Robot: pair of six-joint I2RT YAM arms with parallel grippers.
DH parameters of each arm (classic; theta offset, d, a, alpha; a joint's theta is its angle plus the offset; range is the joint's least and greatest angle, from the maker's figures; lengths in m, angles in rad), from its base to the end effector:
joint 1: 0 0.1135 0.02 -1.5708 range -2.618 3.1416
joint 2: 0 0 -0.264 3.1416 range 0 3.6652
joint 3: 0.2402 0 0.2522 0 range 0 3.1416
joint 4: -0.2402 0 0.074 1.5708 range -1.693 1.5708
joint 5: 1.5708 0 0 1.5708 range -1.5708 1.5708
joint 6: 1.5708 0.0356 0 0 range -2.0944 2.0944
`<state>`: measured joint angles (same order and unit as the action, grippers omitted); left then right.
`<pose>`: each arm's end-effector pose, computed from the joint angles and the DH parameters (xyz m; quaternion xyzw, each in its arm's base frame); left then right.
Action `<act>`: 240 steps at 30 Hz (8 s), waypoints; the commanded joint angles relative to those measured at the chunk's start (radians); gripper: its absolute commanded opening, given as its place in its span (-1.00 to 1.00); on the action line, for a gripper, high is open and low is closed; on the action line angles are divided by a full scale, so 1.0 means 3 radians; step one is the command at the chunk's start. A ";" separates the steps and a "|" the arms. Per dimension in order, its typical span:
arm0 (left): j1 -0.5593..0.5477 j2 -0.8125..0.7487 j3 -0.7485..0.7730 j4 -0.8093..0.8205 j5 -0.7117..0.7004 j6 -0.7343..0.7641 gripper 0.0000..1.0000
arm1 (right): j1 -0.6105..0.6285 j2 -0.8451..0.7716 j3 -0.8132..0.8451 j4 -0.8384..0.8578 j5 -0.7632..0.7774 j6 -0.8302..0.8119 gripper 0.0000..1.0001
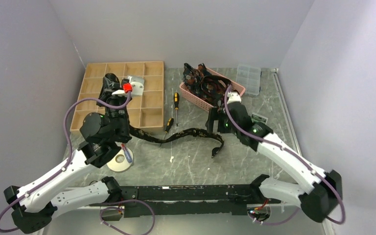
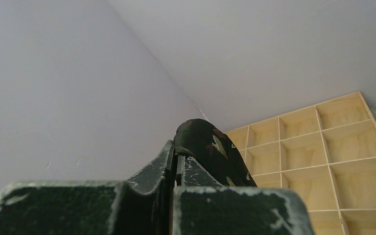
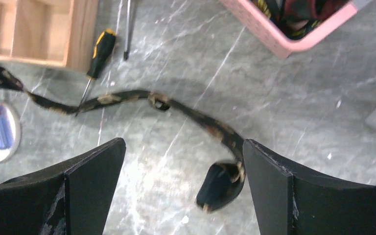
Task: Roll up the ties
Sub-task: Flatten out the tie at the center of the board.
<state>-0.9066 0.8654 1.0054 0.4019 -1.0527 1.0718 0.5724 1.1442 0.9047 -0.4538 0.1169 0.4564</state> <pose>0.1239 -0.1081 0.4554 0.1152 0.5992 0.3085 0.7298 0.2099 0.1303 0.2841 -0.0276 0.9037 0.1626 0.3952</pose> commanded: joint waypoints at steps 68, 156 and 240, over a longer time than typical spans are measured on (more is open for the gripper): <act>0.0008 -0.0412 0.0978 -0.2356 0.1760 -0.1301 -0.94 | 0.1029 0.1187 0.1457 -0.2484 -0.1611 -0.1220 -1.00; 0.0594 -0.0476 0.0807 -0.3367 0.1028 -0.3151 -0.94 | 0.1860 0.1346 0.0618 0.3534 0.0087 -0.0244 0.97; 0.0603 -0.1781 -0.2444 -0.2590 0.1605 -0.9150 0.87 | 0.2014 0.0080 -0.0136 0.2778 0.0912 -0.1578 -1.00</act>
<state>-0.7319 0.2417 0.3264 -0.5495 -0.5468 -1.4708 1.1759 1.1980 0.8722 0.3435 0.4099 -0.0185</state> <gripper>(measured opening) 0.935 0.028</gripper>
